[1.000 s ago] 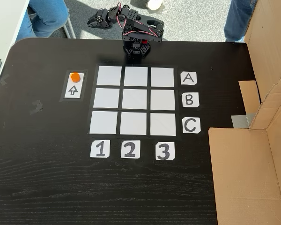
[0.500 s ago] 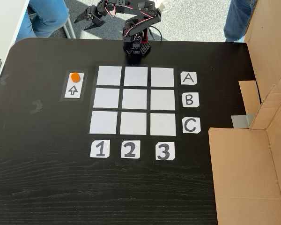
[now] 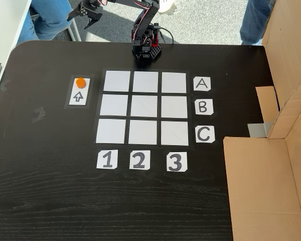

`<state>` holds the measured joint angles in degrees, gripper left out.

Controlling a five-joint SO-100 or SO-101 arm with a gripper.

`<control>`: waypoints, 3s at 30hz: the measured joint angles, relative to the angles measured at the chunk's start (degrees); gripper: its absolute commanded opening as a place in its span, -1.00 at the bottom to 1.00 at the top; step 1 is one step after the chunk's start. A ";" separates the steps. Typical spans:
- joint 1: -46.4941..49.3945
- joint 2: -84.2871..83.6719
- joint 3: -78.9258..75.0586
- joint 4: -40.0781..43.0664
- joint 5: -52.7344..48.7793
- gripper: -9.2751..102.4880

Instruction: Pick up the round, orange token and place it in the grid on square A2.

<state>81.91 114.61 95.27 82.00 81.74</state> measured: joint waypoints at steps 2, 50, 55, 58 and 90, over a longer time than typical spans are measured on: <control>-1.41 -1.14 -0.70 0.26 0.00 -0.25; -27.77 -38.41 -22.41 4.57 1.76 -0.11; -27.77 -42.10 -23.20 3.34 2.37 -0.11; -27.77 -44.38 -23.20 2.29 2.37 -0.11; -29.18 -58.36 -27.95 -1.14 2.55 -0.11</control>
<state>52.73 56.25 67.32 80.86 84.29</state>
